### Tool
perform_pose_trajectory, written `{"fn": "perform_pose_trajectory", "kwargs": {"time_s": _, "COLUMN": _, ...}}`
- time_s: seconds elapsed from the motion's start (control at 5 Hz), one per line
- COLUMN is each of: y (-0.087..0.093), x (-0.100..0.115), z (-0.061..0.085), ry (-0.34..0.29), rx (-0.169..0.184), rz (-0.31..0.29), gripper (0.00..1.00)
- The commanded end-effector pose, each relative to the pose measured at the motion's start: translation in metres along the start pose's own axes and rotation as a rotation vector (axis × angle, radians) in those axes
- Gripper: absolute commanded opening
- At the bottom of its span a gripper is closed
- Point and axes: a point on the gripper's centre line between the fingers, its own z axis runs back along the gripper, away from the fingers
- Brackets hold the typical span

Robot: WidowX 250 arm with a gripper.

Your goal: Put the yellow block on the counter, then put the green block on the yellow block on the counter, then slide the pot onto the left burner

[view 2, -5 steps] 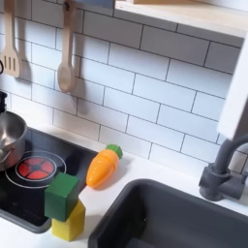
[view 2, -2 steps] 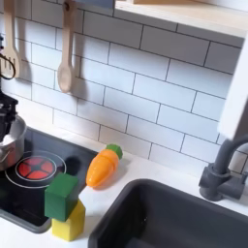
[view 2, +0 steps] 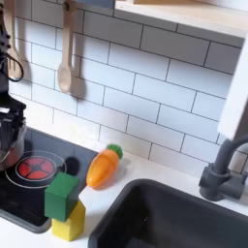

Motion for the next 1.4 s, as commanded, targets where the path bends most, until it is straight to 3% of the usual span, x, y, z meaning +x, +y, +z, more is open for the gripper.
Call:
{"fn": "perform_pose_trajectory", "kwargs": {"time_s": 0.0, "y": -0.022, "x": -0.054, "z": 0.021, "ry": -0.009, "rx": -0.017, "rz": -0.031, "gripper": 1.00}}
{"fn": "perform_pose_trajectory", "kwargs": {"time_s": 0.4, "y": -0.031, "x": -0.119, "z": 0.034, "ry": 0.000, "rx": -0.008, "rz": -0.067, "gripper": 1.00}}
{"fn": "perform_pose_trajectory", "kwargs": {"time_s": 0.6, "y": -0.037, "x": -0.141, "z": 0.039, "ry": -0.005, "rx": -0.015, "rz": -0.086, "gripper": 1.00}}
{"fn": "perform_pose_trajectory", "kwargs": {"time_s": 1.2, "y": -0.036, "x": -0.141, "z": 0.042, "ry": -0.020, "rx": -0.014, "rz": -0.078, "gripper": 1.00}}
